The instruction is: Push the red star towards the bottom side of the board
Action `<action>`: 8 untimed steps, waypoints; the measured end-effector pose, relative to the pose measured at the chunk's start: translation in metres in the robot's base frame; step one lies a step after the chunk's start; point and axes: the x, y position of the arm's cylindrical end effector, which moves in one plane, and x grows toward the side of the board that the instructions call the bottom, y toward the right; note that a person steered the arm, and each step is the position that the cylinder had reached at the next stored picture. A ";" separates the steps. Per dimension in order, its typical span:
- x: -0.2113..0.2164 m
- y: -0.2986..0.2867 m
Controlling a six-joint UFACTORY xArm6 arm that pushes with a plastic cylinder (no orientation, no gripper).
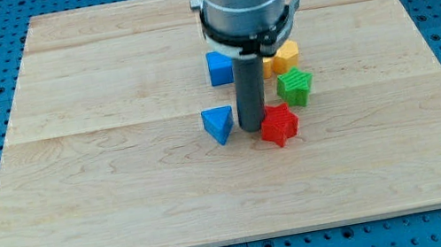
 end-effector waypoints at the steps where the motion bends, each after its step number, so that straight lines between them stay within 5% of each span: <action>1: 0.011 0.070; 2: 0.009 0.039; 4: -0.034 0.079; 5: 0.003 0.113; 7: -0.009 0.140; 8: 0.024 0.148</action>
